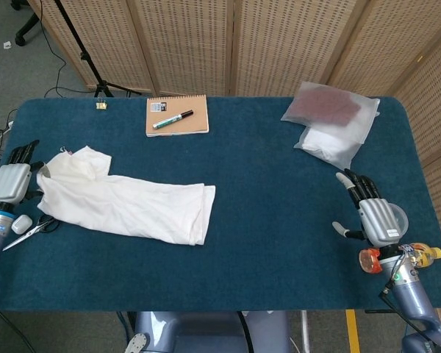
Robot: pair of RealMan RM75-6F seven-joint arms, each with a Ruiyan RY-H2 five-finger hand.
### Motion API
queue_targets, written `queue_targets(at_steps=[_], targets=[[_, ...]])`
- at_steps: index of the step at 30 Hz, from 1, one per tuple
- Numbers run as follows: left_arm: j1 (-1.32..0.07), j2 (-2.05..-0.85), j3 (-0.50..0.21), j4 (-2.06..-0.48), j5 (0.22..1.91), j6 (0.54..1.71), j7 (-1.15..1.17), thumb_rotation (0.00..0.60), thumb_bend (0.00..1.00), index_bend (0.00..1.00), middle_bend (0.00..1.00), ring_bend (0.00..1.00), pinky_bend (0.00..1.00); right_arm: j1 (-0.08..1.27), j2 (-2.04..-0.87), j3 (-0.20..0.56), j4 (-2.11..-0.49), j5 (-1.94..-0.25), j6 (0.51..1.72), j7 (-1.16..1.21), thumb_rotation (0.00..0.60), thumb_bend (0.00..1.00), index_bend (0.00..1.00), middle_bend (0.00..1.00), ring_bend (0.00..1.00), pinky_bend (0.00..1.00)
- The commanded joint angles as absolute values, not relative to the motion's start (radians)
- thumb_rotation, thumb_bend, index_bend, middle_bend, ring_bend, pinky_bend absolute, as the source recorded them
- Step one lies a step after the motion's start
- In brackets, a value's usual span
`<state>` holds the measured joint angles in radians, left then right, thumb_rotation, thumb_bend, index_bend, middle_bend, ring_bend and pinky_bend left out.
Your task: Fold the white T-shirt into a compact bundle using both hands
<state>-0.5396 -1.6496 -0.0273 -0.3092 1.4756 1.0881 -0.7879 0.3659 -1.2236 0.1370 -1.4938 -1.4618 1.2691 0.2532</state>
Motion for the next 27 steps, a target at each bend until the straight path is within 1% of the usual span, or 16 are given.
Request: queue_targets(at_steps=[1, 3, 6, 11, 14, 19, 27], targets=[[-0.551, -1.632, -0.044, -0.399, 1.497, 1.216, -0.783, 0.6, 0.53, 0.73, 0.0, 0.0, 0.0, 0.366, -1.223, 0.136, -1.495, -1.463, 1.268, 0.256, 0.6, 0.26, 0.04, 0.0, 0.0, 0.01], [-0.566, -1.621, -0.051, -0.461, 1.507, 1.259, -0.752, 0.6, 0.54, 0.73, 0.0, 0.0, 0.0, 0.366, -1.22, 0.136, -1.499, -1.465, 1.269, 0.26, 0.6, 0.26, 0.04, 0.0, 0.0, 0.01], [-0.593, -1.607, -0.065, -0.561, 1.515, 1.285, -0.681, 0.6, 0.54, 0.73, 0.0, 0.0, 0.0, 0.365, -1.215, 0.136, -1.505, -1.471, 1.275, 0.267, 0.6, 0.26, 0.04, 0.0, 0.0, 0.01], [-0.642, -1.602, -0.089, -0.718, 1.513, 1.263, -0.556, 0.6, 0.54, 0.73, 0.0, 0.0, 0.0, 0.36, -1.203, 0.137, -1.517, -1.476, 1.284, 0.286, 0.6, 0.26, 0.04, 0.0, 0.0, 0.01], [-0.701, -1.645, -0.122, -0.802, 1.498, 1.214, -0.434, 0.6, 0.53, 0.73, 0.0, 0.0, 0.0, 0.358, -1.19, 0.138, -1.526, -1.482, 1.291, 0.312, 0.6, 0.26, 0.05, 0.0, 0.0, 0.01], [-0.754, -1.697, -0.151, -0.866, 1.477, 1.165, -0.302, 0.6, 0.53, 0.73, 0.0, 0.0, 0.0, 0.355, -1.177, 0.141, -1.527, -1.485, 1.296, 0.344, 0.6, 0.26, 0.05, 0.0, 0.0, 0.01], [-0.821, -1.826, -0.175, -0.877, 1.449, 1.096, -0.157, 0.6, 0.53, 0.73, 0.0, 0.0, 0.0, 0.352, -1.164, 0.142, -1.527, -1.489, 1.302, 0.377, 0.6, 0.26, 0.05, 0.0, 0.0, 0.01]])
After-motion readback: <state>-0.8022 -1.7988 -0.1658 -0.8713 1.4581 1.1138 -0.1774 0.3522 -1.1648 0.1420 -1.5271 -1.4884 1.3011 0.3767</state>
